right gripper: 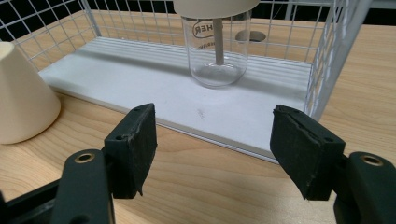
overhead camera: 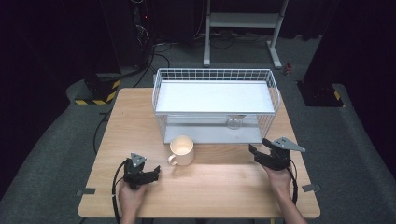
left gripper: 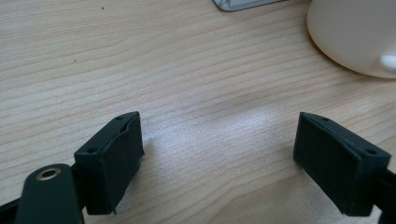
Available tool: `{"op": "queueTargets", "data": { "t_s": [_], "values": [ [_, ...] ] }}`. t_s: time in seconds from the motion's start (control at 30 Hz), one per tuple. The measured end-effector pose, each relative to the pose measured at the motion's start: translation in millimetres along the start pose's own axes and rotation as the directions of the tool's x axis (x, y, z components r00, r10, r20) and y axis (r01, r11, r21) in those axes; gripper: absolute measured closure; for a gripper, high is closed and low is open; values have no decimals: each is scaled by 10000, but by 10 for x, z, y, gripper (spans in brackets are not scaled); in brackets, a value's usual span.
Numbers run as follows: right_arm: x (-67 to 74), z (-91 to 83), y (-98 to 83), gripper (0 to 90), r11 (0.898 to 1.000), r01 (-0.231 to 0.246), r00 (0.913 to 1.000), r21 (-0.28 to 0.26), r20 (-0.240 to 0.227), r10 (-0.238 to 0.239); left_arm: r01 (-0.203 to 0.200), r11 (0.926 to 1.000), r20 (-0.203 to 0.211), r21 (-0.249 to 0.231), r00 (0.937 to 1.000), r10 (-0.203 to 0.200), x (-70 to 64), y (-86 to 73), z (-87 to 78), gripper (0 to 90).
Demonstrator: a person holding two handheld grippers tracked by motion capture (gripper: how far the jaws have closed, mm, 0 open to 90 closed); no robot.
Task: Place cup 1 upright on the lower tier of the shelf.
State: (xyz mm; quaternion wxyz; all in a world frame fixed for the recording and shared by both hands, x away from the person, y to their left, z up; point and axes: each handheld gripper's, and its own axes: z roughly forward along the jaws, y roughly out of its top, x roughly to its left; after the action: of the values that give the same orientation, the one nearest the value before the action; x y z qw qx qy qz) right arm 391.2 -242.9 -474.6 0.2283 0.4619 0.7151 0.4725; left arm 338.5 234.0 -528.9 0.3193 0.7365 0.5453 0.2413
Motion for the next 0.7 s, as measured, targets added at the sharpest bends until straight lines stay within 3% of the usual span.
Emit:
{"op": "queueTargets", "data": {
  "t_s": [0.37,0.7],
  "values": [
    [-20,-125,-51,313,9998,-157,9999,-158,-58,156,38,10000,-28,-31,10000,-38,-1,-1,2,159],
    [-35,-260,-147,326,9998,-172,9998,87,-24,172,55,10000,-66,-34,10000,-55,2,0,3,158]
  ]
}}
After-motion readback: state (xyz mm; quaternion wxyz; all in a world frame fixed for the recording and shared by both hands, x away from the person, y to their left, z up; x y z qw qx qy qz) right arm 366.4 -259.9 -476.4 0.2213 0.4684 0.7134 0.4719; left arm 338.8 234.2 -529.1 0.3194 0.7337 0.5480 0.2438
